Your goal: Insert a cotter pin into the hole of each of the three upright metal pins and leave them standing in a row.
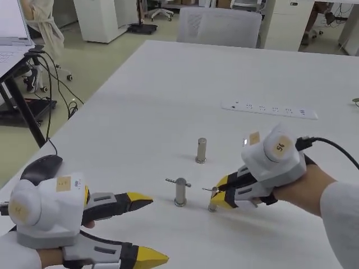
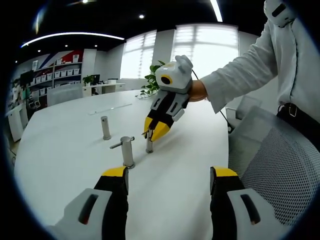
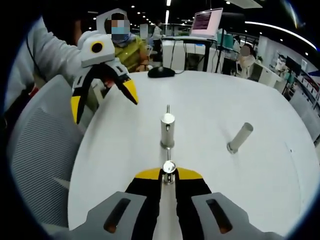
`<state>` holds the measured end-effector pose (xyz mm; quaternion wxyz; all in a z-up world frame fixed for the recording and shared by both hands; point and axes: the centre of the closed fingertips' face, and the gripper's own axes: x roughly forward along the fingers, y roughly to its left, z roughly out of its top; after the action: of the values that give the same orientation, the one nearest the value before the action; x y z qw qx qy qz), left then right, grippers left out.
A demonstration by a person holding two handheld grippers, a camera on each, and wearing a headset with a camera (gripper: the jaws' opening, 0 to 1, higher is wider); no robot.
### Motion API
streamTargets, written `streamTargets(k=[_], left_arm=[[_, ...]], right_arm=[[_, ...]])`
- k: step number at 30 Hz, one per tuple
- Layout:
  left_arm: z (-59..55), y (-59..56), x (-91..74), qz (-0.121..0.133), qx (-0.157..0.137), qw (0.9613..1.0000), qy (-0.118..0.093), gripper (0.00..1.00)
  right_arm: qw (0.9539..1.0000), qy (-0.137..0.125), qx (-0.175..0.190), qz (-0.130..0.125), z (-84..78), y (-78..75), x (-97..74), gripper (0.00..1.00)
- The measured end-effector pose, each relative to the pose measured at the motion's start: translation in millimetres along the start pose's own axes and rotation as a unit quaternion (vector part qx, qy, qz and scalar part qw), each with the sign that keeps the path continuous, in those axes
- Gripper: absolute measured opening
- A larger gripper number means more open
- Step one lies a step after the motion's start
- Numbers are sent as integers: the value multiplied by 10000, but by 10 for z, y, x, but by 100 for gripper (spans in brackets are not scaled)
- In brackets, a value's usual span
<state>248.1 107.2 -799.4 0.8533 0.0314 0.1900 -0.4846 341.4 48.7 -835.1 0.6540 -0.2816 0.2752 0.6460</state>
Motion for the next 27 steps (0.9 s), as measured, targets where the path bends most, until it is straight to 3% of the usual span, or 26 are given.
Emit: streamTargets(k=[3,16,27], left_arm=[[4,6,-1,10,-7,10000,-3,66],[38,44,-9,74,-8,10000,-50,66],[62,53,-42,116,-1,9999,-72,67]], right_arm=[[10000,-56,36,-44,18,-12,-10,17],[9997,-162,183,-77,-13,-51,-223,23],[9987,-59,479,-147,-286,-39,-372,28]])
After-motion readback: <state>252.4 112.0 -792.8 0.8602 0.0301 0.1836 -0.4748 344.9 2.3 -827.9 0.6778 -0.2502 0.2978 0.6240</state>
